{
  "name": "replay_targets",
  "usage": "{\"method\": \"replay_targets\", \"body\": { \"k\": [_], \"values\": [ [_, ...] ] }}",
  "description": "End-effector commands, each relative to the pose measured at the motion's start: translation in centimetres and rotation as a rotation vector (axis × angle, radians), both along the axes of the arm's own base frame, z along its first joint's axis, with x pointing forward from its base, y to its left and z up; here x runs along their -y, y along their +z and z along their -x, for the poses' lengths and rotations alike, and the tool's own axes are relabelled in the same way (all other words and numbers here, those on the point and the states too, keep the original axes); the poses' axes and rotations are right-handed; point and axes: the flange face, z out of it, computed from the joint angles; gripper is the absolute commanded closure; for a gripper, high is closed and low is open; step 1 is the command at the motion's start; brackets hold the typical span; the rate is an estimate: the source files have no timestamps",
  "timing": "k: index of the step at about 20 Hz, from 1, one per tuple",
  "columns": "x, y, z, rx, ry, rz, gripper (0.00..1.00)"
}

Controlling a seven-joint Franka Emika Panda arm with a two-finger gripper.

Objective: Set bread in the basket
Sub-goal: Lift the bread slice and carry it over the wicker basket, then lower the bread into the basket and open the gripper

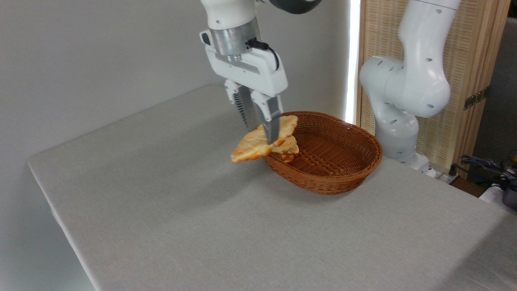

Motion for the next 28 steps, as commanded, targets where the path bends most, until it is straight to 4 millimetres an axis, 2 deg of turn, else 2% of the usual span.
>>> {"method": "replay_targets", "body": {
  "k": [1, 5, 6, 7, 8, 19, 22, 28],
  "values": [
    [-1.2, -0.9, 1.9, -0.088, 0.004, -0.012, 0.34],
    [-1.2, -3.7, 2.8, -0.159, 0.001, -0.024, 0.31],
    [-1.2, -4.2, 3.0, -0.17, 0.0, -0.026, 0.27],
    [-1.0, -4.8, 3.1, -0.183, -0.004, -0.03, 0.1],
    [-0.9, -5.0, 3.1, -0.189, -0.006, -0.032, 0.01],
    [-0.3, -5.1, 3.1, -0.192, -0.016, -0.023, 0.0],
    [-0.1, -4.5, 2.8, -0.167, -0.018, -0.02, 0.0],
    [0.4, 0.3, 0.0, 0.047, -0.012, 0.02, 0.0]
  ]
}}
